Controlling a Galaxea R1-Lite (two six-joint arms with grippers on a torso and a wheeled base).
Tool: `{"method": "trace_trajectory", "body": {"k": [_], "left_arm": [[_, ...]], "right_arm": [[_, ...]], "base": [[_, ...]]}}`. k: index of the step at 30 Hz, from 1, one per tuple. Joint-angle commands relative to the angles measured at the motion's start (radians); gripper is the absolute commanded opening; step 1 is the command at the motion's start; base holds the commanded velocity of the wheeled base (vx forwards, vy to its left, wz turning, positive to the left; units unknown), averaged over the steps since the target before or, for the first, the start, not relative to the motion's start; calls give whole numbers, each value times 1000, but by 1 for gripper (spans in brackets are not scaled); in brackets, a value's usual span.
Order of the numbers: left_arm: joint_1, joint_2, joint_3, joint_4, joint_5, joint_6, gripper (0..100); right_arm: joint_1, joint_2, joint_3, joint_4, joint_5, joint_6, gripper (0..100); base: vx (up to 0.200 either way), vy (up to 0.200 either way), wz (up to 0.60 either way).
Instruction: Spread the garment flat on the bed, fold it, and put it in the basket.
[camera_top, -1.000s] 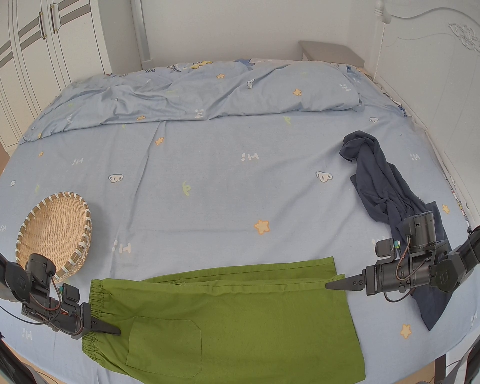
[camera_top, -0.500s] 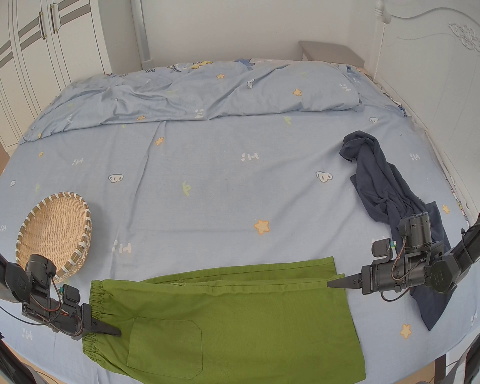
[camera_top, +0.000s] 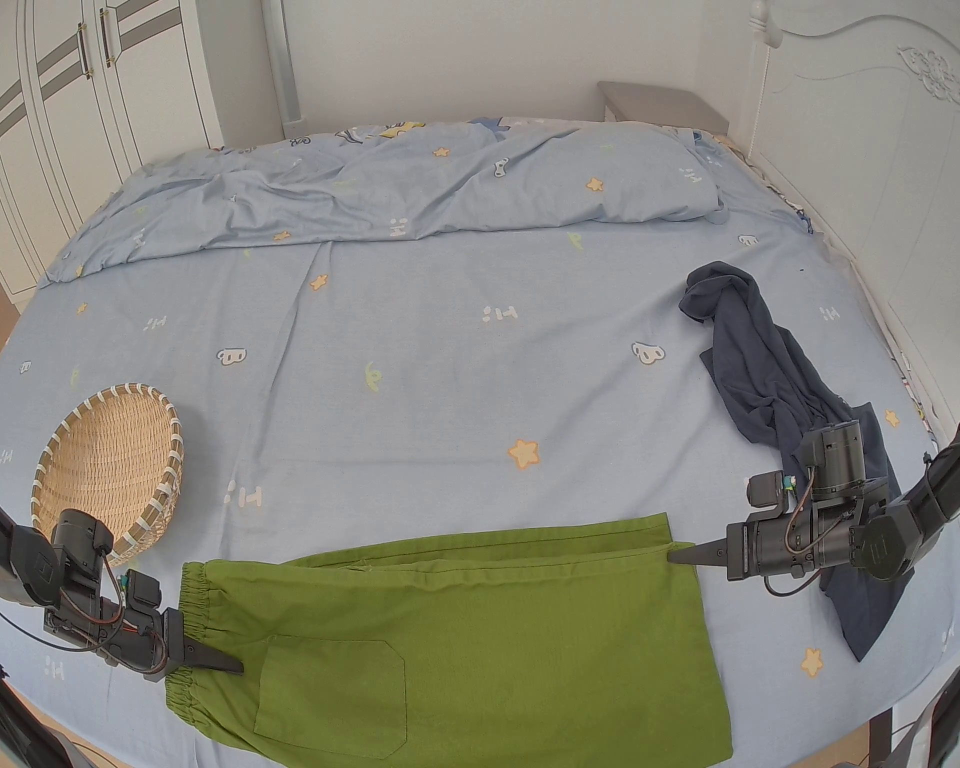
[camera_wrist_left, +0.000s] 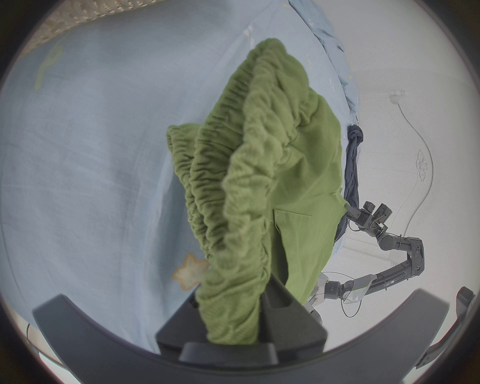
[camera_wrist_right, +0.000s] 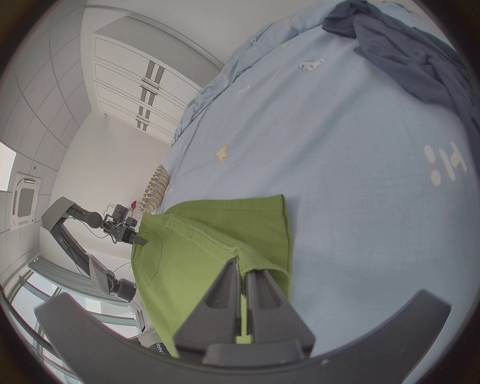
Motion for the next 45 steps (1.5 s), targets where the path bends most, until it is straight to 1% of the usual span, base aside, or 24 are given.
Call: {"method": "trace_trajectory", "body": {"k": [1,4,7,13,15,25,34,35,43,45], "left_arm": [[0,0,0,-1,0,0,0],[5,0,-3,-1,0,0,0],[6,0,-5,-1,0,0,0],[10,0,-5,-1,0,0,0],[10,1,-5,-1,0,0,0],[10,9,-6,-2,0,1,0],[11,0,-6,-1,-2,-2,0],[11,0,-8,-1,-2,-3,0],[8,-74,-2,1,-3,-12,0],[10,-129,-8,4,-2,-17,0]], "right_arm": [[1,-37,-24,6,-25,0,0],[13,-40,-50,12,-53,0,0],[30,-38,-73,10,-54,-1,0],[33,-31,-142,13,-54,0,0],[33,-24,-168,19,-54,13,0],[21,63,-184,13,-54,16,0],[25,77,-193,22,-59,19,0],[24,77,-194,22,-59,19,100],[13,68,-194,32,-58,31,100],[-9,60,-196,38,-58,42,100]], "base": [[0,0,0],[0,0,0],[0,0,0],[0,0,0],[0,0,0],[0,0,0],[0,0,0],[0,0,0],[0,0,0],[0,0,0]]}}
